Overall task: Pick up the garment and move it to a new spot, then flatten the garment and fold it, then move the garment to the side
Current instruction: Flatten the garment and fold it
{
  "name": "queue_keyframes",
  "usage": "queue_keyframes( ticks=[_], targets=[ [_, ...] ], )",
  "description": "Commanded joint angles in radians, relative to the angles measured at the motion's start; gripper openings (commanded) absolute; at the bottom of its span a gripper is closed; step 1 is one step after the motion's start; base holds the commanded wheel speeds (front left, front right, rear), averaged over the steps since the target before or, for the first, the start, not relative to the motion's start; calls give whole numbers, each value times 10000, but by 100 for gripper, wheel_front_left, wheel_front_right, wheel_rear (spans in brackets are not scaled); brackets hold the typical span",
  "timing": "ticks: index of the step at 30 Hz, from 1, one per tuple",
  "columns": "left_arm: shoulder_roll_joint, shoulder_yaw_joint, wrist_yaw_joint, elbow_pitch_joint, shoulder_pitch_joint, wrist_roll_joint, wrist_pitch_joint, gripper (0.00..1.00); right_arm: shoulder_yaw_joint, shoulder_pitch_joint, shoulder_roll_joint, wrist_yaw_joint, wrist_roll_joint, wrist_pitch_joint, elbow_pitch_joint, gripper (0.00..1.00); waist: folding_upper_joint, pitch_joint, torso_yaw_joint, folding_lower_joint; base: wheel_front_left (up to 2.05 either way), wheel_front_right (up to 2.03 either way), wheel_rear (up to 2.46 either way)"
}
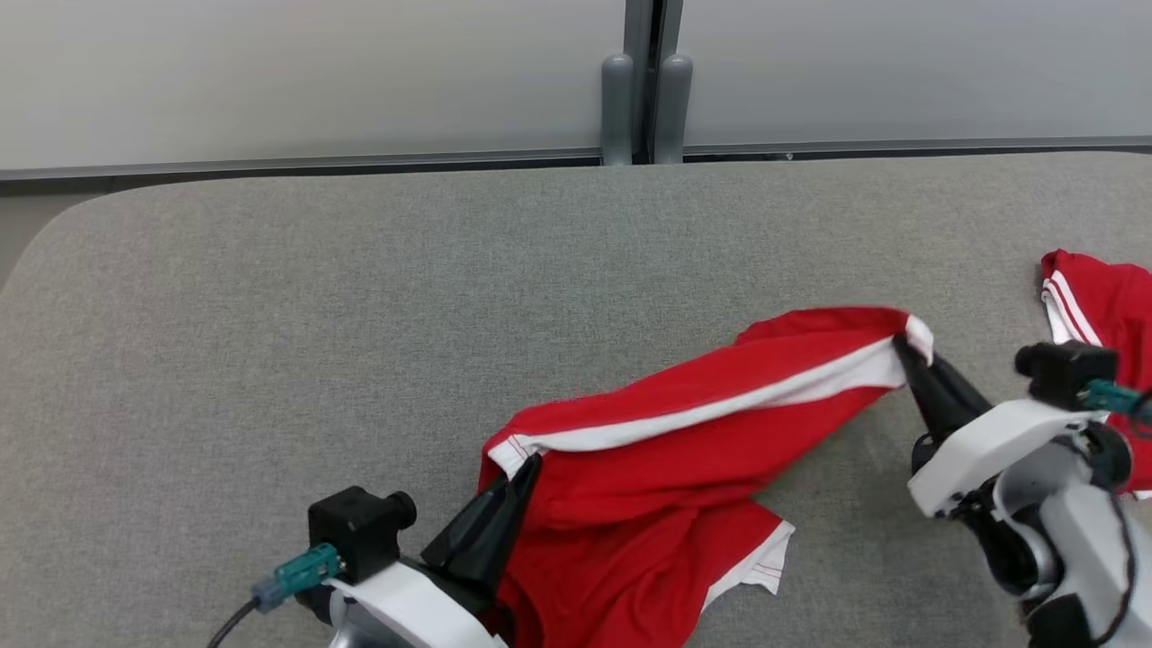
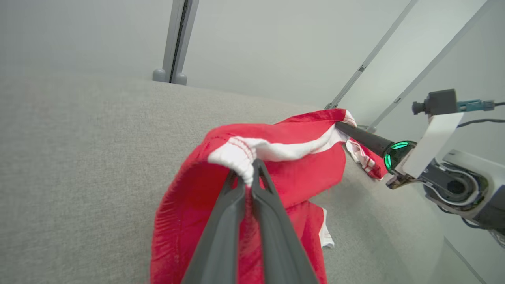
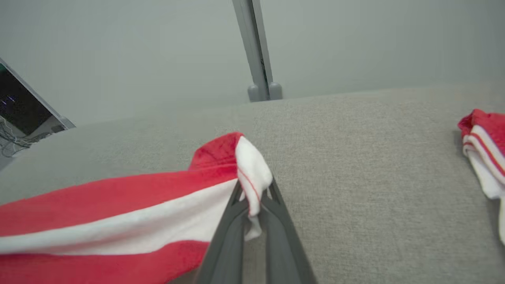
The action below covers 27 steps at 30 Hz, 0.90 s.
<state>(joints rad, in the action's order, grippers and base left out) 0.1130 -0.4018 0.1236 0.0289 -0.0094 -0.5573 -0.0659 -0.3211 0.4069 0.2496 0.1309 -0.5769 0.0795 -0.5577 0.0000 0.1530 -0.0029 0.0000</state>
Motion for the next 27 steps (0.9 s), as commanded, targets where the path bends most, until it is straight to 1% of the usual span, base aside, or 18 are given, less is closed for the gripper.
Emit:
queue_keyframes(
  ticks=[1, 2, 3, 6, 8, 11, 13, 15, 17, 19, 21, 22, 24, 27],
  targets=[
    [194, 101, 57, 613, -246, -5, -33, 0, 186, -201, 590, -4, -738, -274, 1189, 0, 0, -43, -52, 0, 0, 0, 0],
    [241, 204, -7, 949, -271, -45, -75, 0, 274, -267, 909, -4, -1006, -430, 1870, 0, 0, -43, -78, 0, 0, 0, 0],
    [241, 204, -7, 949, -271, -45, -75, 0, 274, -267, 909, -4, -1006, -430, 1870, 0, 0, -43, -78, 0, 0, 0, 0],
    [503, 489, -217, 2006, -430, -7, -303, 0, 824, -400, 1595, -2, -1839, -993, 3818, 0, 0, 69, -203, 0, 0, 0, 0],
    [625, 648, -290, 2624, -694, -96, -599, 0, 1286, -287, 1885, -4, -2301, -1483, 4881, 0, 0, 255, -273, 0, 0, 0, 0],
    [930, 892, -350, 3182, -1585, 23, -1147, 0, 1961, 337, 2030, -2, -2570, -2381, 5853, 0, 0, 716, -308, 0, 0, 0, 0],
    [954, 1021, -284, 3245, -2455, -282, -1547, 0, 2309, 1011, 1835, -4, -2547, -3048, 6049, 0, 0, 1126, -285, 0, 0, 0, 0],
    [1232, 1272, -222, 2973, -3632, -274, -1899, 0, 2498, 1914, 1384, -2, -2440, -3762, 5829, 0, 0, 1551, -289, 0, 0, 0, 0],
    [1342, 1351, -124, 2453, -4813, -517, -2247, 0, 2785, 3063, 789, -2, -2126, -4381, 5256, 0, 0, 1996, -307, 0, 0, 0, 0],
    [1496, 1521, -63, 1726, -6251, -620, -2367, 0, 3098, 4321, -23, -2, -1676, -4801, 4440, 0, 0, 2426, -346, 0, 0, 0, 0],
    [1524, 1675, -32, 781, -7566, -638, -2239, 0, 3396, 5554, -751, -1, -996, -5014, 3464, 0, 0, 2822, -379, 0, 0, 0, 0],
    [1556, 1679, 0, 205, -8211, -566, -2121, 0, 3738, 6195, -1138, -2, -607, -4839, 2911, 0, 0, 2977, -396, 0, 0, 0, 0],
    [1574, 1720, 30, -886, -9397, -357, -1573, 0, 4212, 7360, -1611, -1, -58, -4409, 1910, 0, 0, 3182, -438, 0, 0, 0, 0],
    [1570, 1642, 39, -2534, -10841, -95, -546, 0, 4801, 8921, -1891, -6, 415, -3148, 488, 0, 0, 3359, -548, 0, 0, 0, 0]
  ],
)
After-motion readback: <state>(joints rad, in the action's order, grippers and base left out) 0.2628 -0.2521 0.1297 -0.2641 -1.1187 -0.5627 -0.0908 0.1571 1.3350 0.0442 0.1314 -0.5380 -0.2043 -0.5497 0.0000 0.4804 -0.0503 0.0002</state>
